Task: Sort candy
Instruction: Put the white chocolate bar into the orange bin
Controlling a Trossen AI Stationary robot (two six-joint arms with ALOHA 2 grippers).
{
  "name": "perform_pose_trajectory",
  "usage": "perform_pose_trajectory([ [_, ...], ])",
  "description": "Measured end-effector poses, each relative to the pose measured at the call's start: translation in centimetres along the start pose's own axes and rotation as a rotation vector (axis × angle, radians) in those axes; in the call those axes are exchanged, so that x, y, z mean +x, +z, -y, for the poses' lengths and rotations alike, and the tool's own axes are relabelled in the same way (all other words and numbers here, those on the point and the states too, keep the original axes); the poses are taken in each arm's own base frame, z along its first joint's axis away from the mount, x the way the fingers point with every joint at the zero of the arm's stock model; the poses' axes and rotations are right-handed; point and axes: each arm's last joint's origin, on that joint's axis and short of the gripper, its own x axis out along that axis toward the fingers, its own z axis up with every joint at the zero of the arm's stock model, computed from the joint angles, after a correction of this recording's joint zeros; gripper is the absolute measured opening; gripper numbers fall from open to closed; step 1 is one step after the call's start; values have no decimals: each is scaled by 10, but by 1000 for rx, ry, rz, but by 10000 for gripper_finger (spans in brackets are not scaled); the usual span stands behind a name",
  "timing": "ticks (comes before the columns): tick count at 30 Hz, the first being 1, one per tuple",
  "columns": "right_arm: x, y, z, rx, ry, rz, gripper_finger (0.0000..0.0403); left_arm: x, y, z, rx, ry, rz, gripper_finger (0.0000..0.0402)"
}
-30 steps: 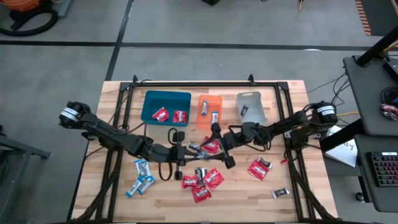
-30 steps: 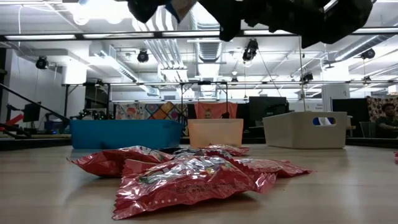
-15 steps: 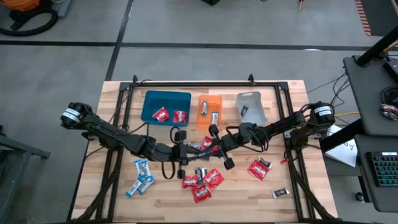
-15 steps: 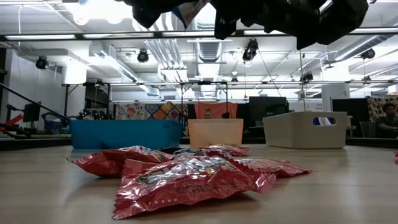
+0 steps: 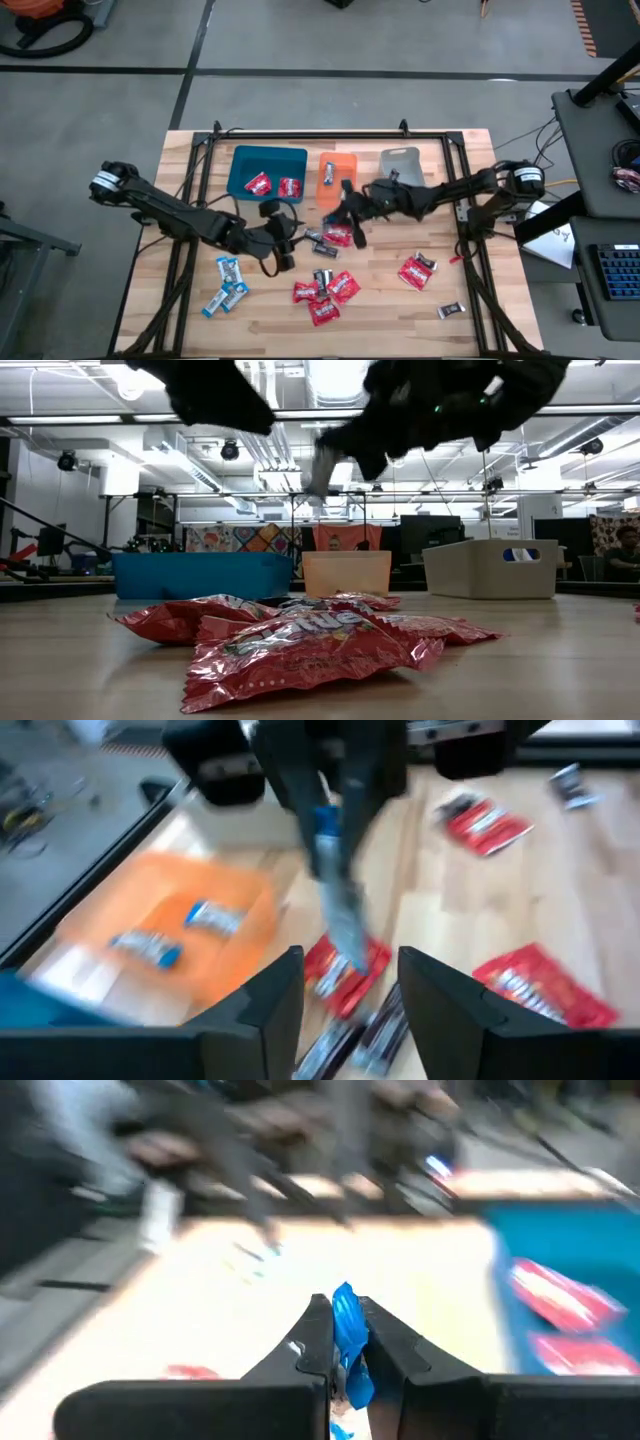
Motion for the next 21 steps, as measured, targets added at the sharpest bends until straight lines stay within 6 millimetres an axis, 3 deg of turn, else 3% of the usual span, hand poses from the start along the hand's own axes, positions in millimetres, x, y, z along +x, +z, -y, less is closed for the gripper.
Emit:
perform_pose_trajectory([
  [5, -9, -1, 43, 41, -408, -221, 21, -11, -9, -12, -40, 61, -106, 167],
  [9, -17, -1, 69, 75, -733, -299, 33, -21, -17, -21, -105, 105, -194, 172],
  [14, -16, -6, 84, 75, -787, -324, 58, -27, -29, -27, -186, 138, -317, 172],
  [21, -14, -10, 86, 68, -789, -336, 115, -25, -35, -24, -225, 108, -397, 172],
])
